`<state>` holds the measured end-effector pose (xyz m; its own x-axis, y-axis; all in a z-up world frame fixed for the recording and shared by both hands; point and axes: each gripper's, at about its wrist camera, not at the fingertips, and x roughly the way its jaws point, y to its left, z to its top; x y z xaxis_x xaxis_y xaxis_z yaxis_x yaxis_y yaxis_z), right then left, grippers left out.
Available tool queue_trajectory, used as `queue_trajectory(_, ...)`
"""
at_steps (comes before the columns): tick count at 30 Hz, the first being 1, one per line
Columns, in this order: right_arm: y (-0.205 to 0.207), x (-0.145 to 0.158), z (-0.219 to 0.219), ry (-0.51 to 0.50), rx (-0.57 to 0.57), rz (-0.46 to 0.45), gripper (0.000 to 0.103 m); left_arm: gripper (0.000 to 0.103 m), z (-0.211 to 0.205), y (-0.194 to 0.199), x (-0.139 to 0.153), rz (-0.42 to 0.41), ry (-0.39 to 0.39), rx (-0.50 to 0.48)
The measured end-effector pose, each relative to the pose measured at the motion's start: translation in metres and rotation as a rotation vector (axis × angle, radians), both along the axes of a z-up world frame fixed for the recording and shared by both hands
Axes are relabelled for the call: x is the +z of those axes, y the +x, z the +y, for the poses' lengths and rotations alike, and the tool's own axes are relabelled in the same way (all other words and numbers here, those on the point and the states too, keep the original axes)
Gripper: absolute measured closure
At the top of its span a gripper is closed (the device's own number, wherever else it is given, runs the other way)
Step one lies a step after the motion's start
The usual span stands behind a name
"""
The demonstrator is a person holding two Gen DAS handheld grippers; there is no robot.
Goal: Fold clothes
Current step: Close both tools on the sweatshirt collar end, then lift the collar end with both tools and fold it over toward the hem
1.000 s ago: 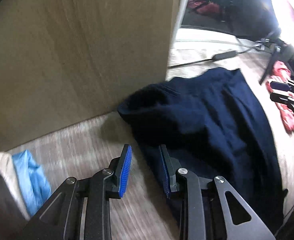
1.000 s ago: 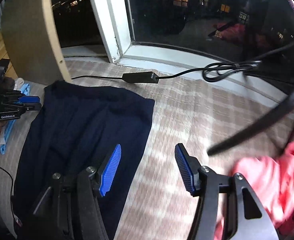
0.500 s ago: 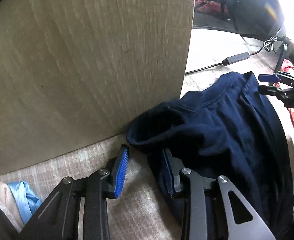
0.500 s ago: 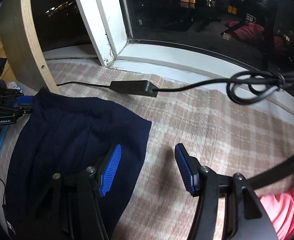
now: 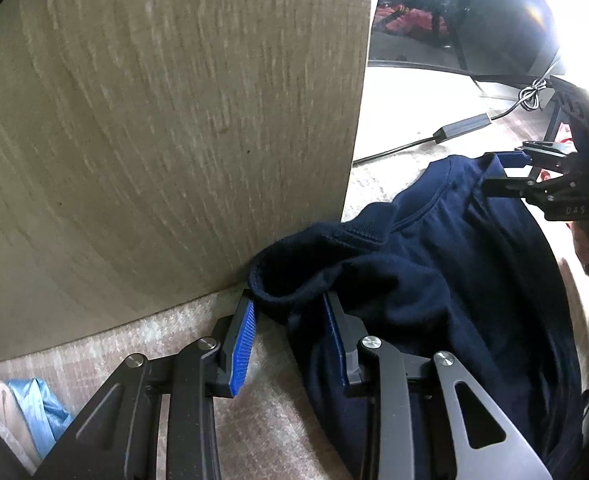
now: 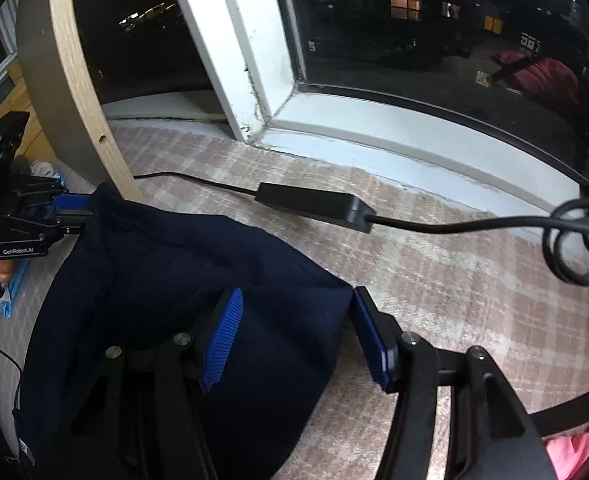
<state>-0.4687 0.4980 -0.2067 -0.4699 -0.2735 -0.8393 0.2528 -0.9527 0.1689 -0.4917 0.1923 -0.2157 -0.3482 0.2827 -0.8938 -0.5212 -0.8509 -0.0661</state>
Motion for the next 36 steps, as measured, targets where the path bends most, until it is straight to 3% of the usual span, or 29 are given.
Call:
queue_trajectory(3,0.003,0.006,0.001,-0.021,0.004,0.006,0.084,0.094,0.003,0.006,0.004,0.015,0.023,-0.017)
queue_trajectory(5,0.006,0.011,0.003,-0.046,-0.001,0.011,0.093,0.095,0.005,0.011,0.009,0.038,0.031,-0.028)
queue_trajectory(11,0.019,0.036,0.007,-0.115,-0.015,0.044,0.093,0.096,-0.003,0.01,0.042,0.107,0.073,-0.08)
queue_trajectory(17,0.064,0.097,-0.007,-0.096,0.021,0.128,0.095,0.096,-0.013,0.042,0.087,0.154,0.065,-0.125)
queue_trajectory(21,0.116,0.135,-0.014,-0.065,0.02,0.166,0.095,0.096,-0.028,0.088,0.118,0.19,0.058,-0.145)
queue_trajectory(29,0.245,0.178,-0.029,-0.007,0.008,0.198,0.095,0.096,-0.061,0.193,0.152,0.205,0.089,-0.157)
queue_trajectory(33,0.309,0.178,-0.035,-0.003,-0.025,0.175,0.095,0.096,-0.067,0.246,0.148,0.178,0.111,-0.16)
queue_trajectory(36,0.346,0.158,-0.037,-0.03,-0.05,0.115,0.095,0.096,-0.069,0.284,0.13,0.136,0.108,-0.174)
